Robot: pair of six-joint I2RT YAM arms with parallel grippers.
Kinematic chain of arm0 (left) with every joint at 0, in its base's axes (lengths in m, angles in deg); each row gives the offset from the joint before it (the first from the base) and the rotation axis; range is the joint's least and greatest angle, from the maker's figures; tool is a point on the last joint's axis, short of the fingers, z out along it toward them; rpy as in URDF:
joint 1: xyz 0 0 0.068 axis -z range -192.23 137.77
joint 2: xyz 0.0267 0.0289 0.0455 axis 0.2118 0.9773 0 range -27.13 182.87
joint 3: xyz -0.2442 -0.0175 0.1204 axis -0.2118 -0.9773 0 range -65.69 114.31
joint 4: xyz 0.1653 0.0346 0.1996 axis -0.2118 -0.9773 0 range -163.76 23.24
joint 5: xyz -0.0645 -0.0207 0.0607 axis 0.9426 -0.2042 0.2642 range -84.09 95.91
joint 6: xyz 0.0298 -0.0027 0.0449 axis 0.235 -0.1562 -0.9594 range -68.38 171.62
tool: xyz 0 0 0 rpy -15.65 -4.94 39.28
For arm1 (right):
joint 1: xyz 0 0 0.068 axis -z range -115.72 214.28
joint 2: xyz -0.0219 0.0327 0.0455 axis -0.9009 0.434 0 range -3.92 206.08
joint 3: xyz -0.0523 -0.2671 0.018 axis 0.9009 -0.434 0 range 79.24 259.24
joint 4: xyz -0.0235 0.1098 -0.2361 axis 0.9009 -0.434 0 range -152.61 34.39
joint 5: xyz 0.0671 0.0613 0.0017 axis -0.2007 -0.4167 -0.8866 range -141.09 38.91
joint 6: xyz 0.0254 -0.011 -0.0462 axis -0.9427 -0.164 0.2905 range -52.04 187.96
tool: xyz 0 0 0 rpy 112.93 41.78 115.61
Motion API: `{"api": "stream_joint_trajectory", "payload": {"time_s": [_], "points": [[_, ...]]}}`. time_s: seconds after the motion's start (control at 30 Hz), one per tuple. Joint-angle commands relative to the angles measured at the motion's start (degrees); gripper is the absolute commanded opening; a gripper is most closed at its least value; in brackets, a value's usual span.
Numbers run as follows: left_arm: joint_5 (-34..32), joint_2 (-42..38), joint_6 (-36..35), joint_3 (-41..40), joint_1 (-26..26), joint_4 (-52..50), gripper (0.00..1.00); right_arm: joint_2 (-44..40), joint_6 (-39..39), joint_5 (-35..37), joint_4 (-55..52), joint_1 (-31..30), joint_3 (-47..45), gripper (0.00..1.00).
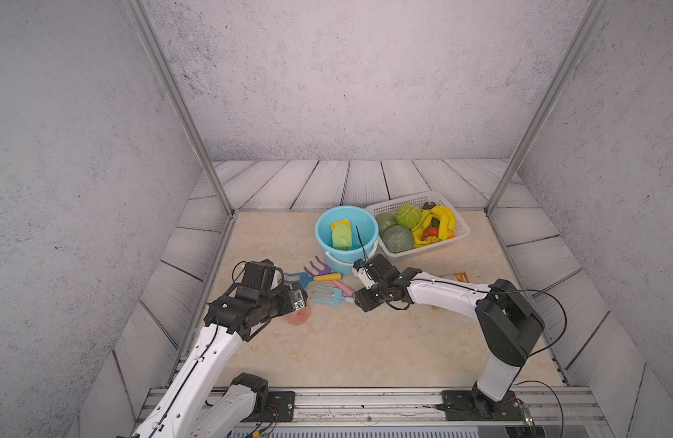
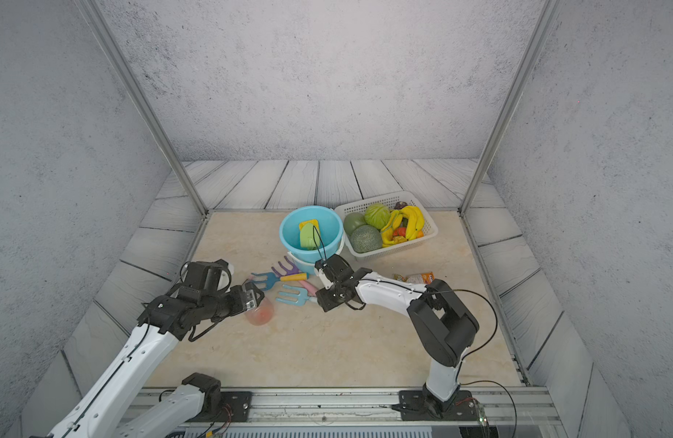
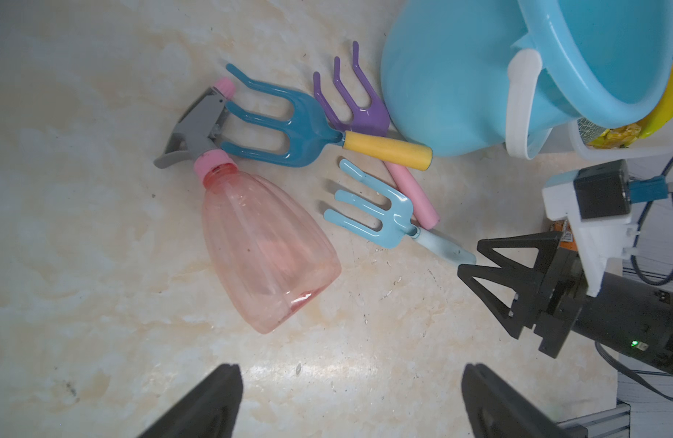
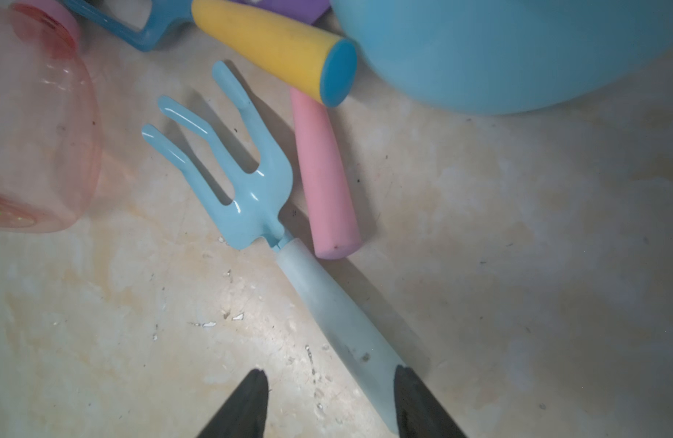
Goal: Organize the gardening tools
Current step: Pick up the gardening tool from the center of the board.
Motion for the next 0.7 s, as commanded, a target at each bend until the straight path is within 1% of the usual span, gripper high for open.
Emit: {"api": "stream_joint_trajectory", "payload": {"time_s": [0.0,0.3,0.53,0.67], "points": [[-0.9,0.0,-1.2,-0.2,0.4,0.8,0.97,3.0,2.0,1.2,0.8,-0.7,2.3,0.57],[-1.4,0.0,-1.2,-0.4,0.3,0.7,0.98,6.6,4.1,4.1,0.1,-2.4,3.5,0.55],[-1.3,-0.5,-1.1,-0.6,0.4,0.4,0.98,6.2,4.8,6.0,-1.6,-5.0,2.9,0.50],[-1.4,-0.9,-0.9,-0.8,0.3,0.5,0.97,5.4,4.7,6.6,-2.4,-6.9,2.4,0.48]]}}
